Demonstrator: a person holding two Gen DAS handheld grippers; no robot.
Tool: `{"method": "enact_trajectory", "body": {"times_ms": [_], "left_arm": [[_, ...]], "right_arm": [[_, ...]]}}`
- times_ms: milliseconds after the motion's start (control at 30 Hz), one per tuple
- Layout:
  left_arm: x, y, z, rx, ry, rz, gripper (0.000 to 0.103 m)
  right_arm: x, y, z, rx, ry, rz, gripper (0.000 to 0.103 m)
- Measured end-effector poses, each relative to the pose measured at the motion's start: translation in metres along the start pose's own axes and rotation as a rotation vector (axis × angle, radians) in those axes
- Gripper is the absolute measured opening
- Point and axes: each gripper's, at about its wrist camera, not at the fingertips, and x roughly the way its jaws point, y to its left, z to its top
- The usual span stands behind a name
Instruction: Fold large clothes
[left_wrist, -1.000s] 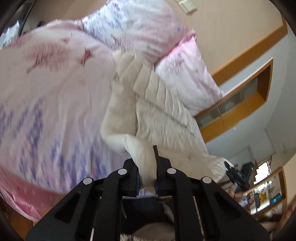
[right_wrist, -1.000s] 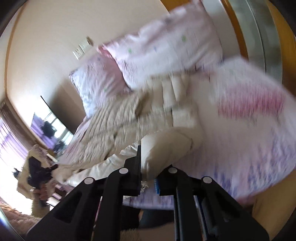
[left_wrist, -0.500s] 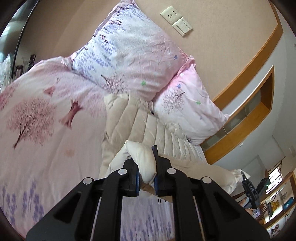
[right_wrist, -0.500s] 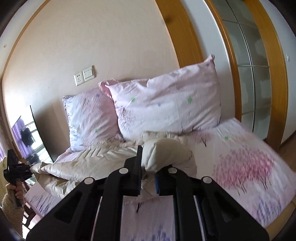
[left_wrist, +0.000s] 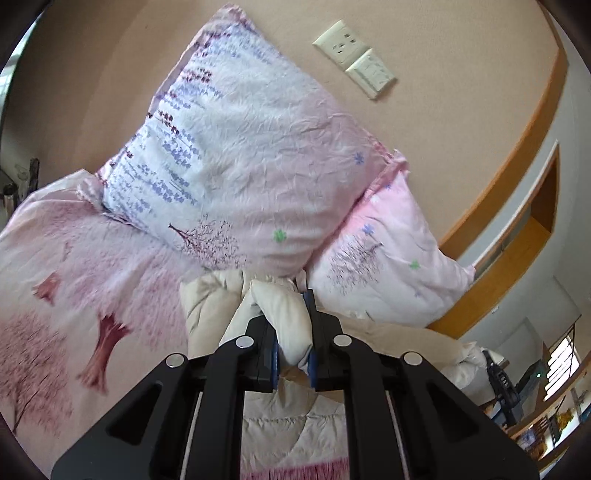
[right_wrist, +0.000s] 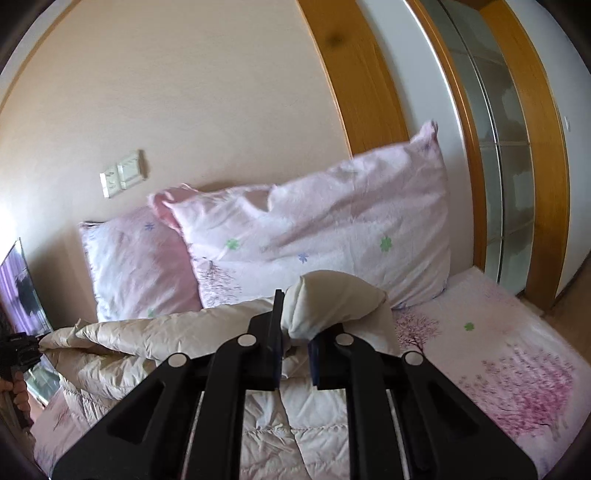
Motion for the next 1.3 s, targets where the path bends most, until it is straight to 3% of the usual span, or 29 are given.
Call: {"method": "enact_trajectory", "body": {"times_ms": [267,467,633,667,733,800,900,967,1067,1167,1300], "left_arm": [[0.083,0.046,0.003,-0.127,0.096,0.063,0.010],[0.111,0.076,-0.002,-0.250,0.141,0.042,0.010],[0.123,0.084,-0.001,-0.283,0.161,0.038,0.013],[0.126,0.085,-0.001,-0.288,0.166,0.038,0.017],[0.131,0.086,0.001,-0.304,0.172,0.031,0.028],[0.134,0.087,0.002,-0.324,0.169,0.012,0.047],[0.130,0.086,0.006,-0.339,0.152,-0.026,0.062],[0.120,0.083,0.009,-0.321,0.135,-0.050,0.065],[0.102,0.083,0.015,-0.276,0.105,-0.023,0.067],[0.098,0.089,0.017,-0.257,0.123,0.062,0.067],[0.113,0.093,0.011,-0.235,0.218,0.119,0.067]], "right_arm": [[0.112,-0.014,-0.020,0.067,0.224,-0.068,0.012],[0.162,-0.029,-0.034,0.158,0.347,-0.076,0.014],[0.188,-0.040,-0.039,0.241,0.401,-0.077,0.020],[0.194,-0.043,-0.041,0.265,0.416,-0.077,0.023],[0.209,-0.050,-0.044,0.327,0.455,-0.059,0.047],[0.220,-0.055,-0.046,0.385,0.479,-0.031,0.061],[0.222,-0.066,-0.045,0.468,0.454,0.028,0.062],[0.209,-0.073,-0.040,0.470,0.406,0.058,0.062],[0.191,-0.080,-0.031,0.376,0.372,-0.024,0.062],[0.192,-0.089,-0.033,0.339,0.433,-0.095,0.062],[0.207,-0.101,-0.044,0.360,0.525,-0.082,0.059]]}}
